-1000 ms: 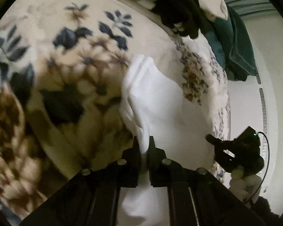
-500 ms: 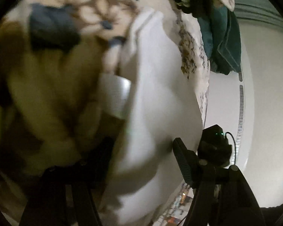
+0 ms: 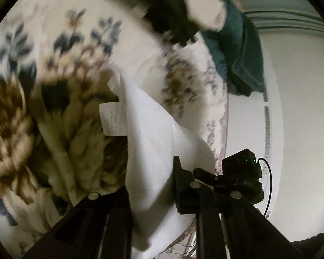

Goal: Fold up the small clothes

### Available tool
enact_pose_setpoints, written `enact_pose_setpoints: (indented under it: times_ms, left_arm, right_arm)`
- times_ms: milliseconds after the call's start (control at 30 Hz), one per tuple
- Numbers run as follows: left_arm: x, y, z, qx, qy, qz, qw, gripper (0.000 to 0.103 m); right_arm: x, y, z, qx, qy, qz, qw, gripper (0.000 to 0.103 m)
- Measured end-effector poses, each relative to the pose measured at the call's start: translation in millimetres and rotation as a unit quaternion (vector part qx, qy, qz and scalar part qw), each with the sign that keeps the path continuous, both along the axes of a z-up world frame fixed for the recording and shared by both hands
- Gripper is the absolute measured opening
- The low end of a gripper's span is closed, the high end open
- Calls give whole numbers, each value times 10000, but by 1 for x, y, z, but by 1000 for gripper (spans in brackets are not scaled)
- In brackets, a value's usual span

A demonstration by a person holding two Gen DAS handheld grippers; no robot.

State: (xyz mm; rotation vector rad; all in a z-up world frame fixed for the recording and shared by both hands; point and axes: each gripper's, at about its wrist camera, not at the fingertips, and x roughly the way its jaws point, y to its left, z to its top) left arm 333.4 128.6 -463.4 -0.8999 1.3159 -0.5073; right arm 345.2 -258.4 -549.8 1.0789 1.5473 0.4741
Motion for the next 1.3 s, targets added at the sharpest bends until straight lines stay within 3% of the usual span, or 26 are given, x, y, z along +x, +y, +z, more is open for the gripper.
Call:
enact_pose_setpoints:
  times_ms: [200,400,533,600,667,800,900,1000,1033,1167,1233,1300]
  left_arm:
    - [70,25,93,59,-700,230,9973,11]
    - [193,64,190,301,-1647,484,9847,11]
    - [274,88,216,512,-2159,591,9733,12]
    - [307,103,206,576,-2249,597,9708,12]
    - [333,110,173,624,-2060,607,9747,12]
    - [347,115,67,788,-1159,447,9891,12]
    - [341,116,27,809,-854,359,9924,15]
    - [331,123,20,676,-814,383,9936,17]
    - [327,123,21,776,-825,334,9930,20]
    - [319,123,40,1590,-777,239,9839,35]
    - [314,122,52,2032,-791,331,9754,35]
    - [308,118,63,2579,-835,447,9615,39]
  right_arm:
    - [71,26,100,-181,-716,261,9969,23]
    - [205,71,211,-392,-1784,382,9824,23]
    - [301,106,253,-428,-2426,213,9689,23]
    - [340,121,254,-426,-2631,143,9637,23]
    - [369,133,237,-454,-2625,89,9638,23]
    - [394,152,162,-888,-2134,239,9726,23]
    - [391,158,115,-1176,-1765,456,9762,23]
    - [385,158,99,-1214,-1703,635,9758,23]
    - [384,158,99,-1281,-1685,712,9747,28]
    - [380,152,110,-2053,-1527,906,9625,53]
    - [375,150,117,-2510,-1552,966,9506,55]
    - [365,153,126,-3141,-1638,1112,9285,56]
